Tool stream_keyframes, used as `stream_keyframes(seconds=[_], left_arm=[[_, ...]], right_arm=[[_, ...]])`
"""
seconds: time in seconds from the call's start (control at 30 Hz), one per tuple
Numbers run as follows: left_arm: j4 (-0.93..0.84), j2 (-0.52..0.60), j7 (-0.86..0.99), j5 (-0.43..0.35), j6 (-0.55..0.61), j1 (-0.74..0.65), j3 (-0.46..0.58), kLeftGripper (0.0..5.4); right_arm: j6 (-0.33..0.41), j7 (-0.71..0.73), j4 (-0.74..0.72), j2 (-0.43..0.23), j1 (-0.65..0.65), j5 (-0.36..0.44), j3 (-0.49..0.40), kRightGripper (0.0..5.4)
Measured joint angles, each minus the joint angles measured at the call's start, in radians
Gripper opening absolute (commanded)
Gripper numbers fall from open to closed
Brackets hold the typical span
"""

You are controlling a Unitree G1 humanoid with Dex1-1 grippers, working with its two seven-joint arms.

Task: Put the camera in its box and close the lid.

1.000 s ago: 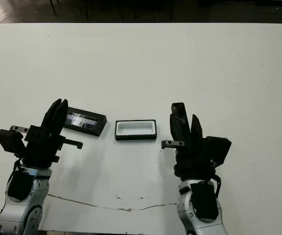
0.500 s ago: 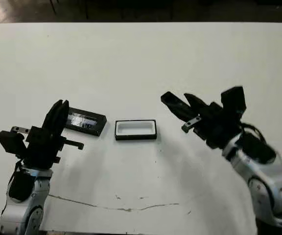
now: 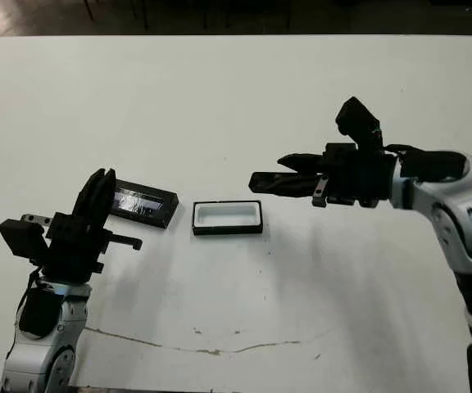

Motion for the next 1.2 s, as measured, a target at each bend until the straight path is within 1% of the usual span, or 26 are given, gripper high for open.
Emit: stream_keyframes(seconds=[0.13,0.2,0.3,0.63,0.77,0.97,1.2], left_arm=[[-0.012,0.0,0.005,0.004,0.007,0.005,-0.003,0.0],[-0.013,0.0,0.004,0.003,0.007,0.007,-0.004,0.0],[-0.012,0.0,-0.001,-0.009,0.005,0.008,-0.003,0.0],[-0.01,-0.001,0.003,-0.005,0.001,0.011,-0.006,0.0],[-0.01,-0.001,0.002,-0.002,-0.001,0.011,-0.006,0.0],[-0.01,-0.001,0.002,-0.003,-0.001,0.011,-0.003,0.0],[-0.01,-0.001,0.002,-0.002,-0.001,0.011,-0.001,0.0]], right_arm=[[-0.014,0.058,0.051,0.009,-0.057,-0.049,0.062,0.48],[-0.029,0.07,0.076,0.023,-0.073,-0.074,0.085,0.48],[-0.028,0.079,0.111,0.048,-0.089,-0.099,0.109,0.48],[-0.072,0.088,0.19,0.114,-0.114,-0.174,0.132,0.48],[-0.077,0.1,0.2,0.132,-0.123,-0.188,0.134,0.48],[-0.132,0.127,0.222,0.159,-0.125,-0.188,0.134,0.48],[-0.138,0.141,0.223,0.181,-0.125,-0.183,0.13,0.48]])
